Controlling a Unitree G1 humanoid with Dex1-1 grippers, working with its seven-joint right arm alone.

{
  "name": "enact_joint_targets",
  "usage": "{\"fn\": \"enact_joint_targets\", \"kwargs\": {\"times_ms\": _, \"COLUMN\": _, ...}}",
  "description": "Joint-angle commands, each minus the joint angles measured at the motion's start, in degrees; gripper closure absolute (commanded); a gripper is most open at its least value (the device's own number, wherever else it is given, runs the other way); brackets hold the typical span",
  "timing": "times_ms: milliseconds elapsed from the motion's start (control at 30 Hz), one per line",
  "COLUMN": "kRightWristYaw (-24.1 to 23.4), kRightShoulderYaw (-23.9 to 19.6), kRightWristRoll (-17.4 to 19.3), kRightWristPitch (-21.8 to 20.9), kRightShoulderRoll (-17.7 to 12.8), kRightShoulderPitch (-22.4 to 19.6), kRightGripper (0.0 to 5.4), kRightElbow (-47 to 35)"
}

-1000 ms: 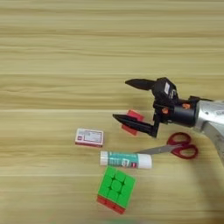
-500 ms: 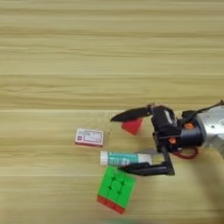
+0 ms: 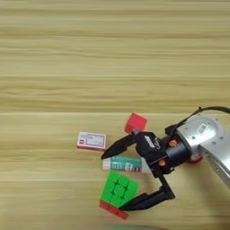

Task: Move the objects on the table

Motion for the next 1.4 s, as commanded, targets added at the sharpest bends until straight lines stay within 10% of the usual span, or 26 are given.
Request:
{"fn": "enact_joint_targets", "kwargs": {"times_ms": 33, "kRightWristYaw": -0.66, "kRightShoulderYaw": 0.39, "kRightWristRoll": -1.67, "kRightWristPitch": -2.36, "kRightShoulderRoll": -0.83, "kRightShoulderPitch": -3.54, "kRightGripper": 0.03, "kRightElbow": -0.58}}
{"fn": "enact_joint_targets", "kwargs": {"times_ms": 867, "kRightWristYaw": 0.49, "kRightShoulderYaw": 3.88, "kRightWristRoll": -9.31, "kRightWristPitch": -9.45, "kRightShoulderRoll": -1.21, "kRightShoulderPitch": -2.74, "kRightGripper": 0.82, "kRightElbow": 2.30}}
{"fn": "enact_joint_targets", "kwargs": {"times_ms": 1400, "kRightWristYaw": -1.30, "kRightShoulderYaw": 1.67, "kRightWristRoll": -6.81, "kRightWristPitch": -9.14, "kRightShoulderRoll": -0.12, "kRightShoulderPitch": -3.14, "kRightGripper": 1.34, "kRightElbow": 0.87}}
